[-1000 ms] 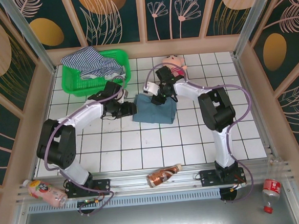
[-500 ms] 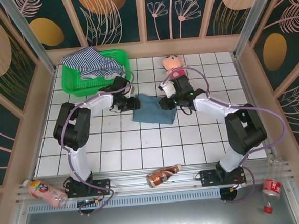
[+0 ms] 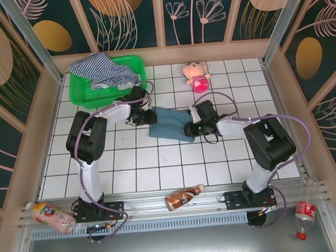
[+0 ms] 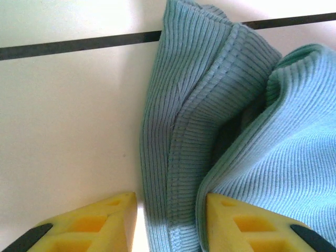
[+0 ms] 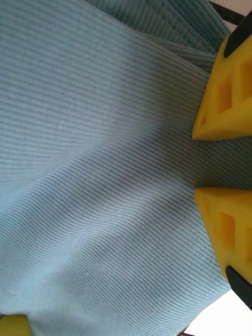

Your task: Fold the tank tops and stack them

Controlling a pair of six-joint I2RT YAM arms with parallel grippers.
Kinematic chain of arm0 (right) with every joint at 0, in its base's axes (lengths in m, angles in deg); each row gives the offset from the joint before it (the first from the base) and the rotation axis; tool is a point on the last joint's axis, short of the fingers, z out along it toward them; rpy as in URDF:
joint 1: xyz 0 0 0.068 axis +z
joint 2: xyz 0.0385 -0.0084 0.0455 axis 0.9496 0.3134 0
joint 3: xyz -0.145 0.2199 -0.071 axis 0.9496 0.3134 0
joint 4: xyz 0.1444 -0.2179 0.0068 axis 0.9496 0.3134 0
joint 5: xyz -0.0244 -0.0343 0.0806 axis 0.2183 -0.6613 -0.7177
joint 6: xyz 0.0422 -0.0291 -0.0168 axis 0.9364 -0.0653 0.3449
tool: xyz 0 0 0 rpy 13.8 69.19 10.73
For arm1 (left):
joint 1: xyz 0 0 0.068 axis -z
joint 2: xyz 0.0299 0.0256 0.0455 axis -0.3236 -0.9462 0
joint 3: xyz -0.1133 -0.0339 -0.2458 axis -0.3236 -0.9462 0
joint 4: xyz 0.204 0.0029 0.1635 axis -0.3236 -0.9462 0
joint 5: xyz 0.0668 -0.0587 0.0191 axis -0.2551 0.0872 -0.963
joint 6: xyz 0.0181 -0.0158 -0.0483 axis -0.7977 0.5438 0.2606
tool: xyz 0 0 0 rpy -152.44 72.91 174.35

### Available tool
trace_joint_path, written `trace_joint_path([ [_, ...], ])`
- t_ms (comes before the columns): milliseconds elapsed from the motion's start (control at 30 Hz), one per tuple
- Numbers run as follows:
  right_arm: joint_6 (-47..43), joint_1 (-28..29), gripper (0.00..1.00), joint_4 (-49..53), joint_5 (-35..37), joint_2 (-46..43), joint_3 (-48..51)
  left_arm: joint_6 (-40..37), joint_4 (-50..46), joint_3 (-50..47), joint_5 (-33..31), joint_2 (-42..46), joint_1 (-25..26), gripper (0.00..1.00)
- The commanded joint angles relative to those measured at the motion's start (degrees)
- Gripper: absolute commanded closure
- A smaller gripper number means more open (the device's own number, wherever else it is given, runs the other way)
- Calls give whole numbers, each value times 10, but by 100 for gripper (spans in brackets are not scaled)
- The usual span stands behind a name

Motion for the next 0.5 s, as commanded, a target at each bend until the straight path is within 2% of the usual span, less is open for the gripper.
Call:
trace_joint_path([
  [0, 23, -13, 70, 23, 45, 17, 23, -4, -15, 13, -4, -15, -1, 61],
  [200, 45, -25, 63, 49, 55, -56, 10, 10, -10, 7, 34, 7, -2, 60],
  [333, 74, -46, 52, 69, 96, -68, -8, 21, 0, 4, 59, 35, -2, 57],
  [400, 83, -52, 46, 77, 122, -55, -24, 21, -8, 9, 49, 46, -2, 56],
  [467, 90, -56, 46, 65, 107, -38, -41, 15, -30, 20, 24, 55, -2, 54],
])
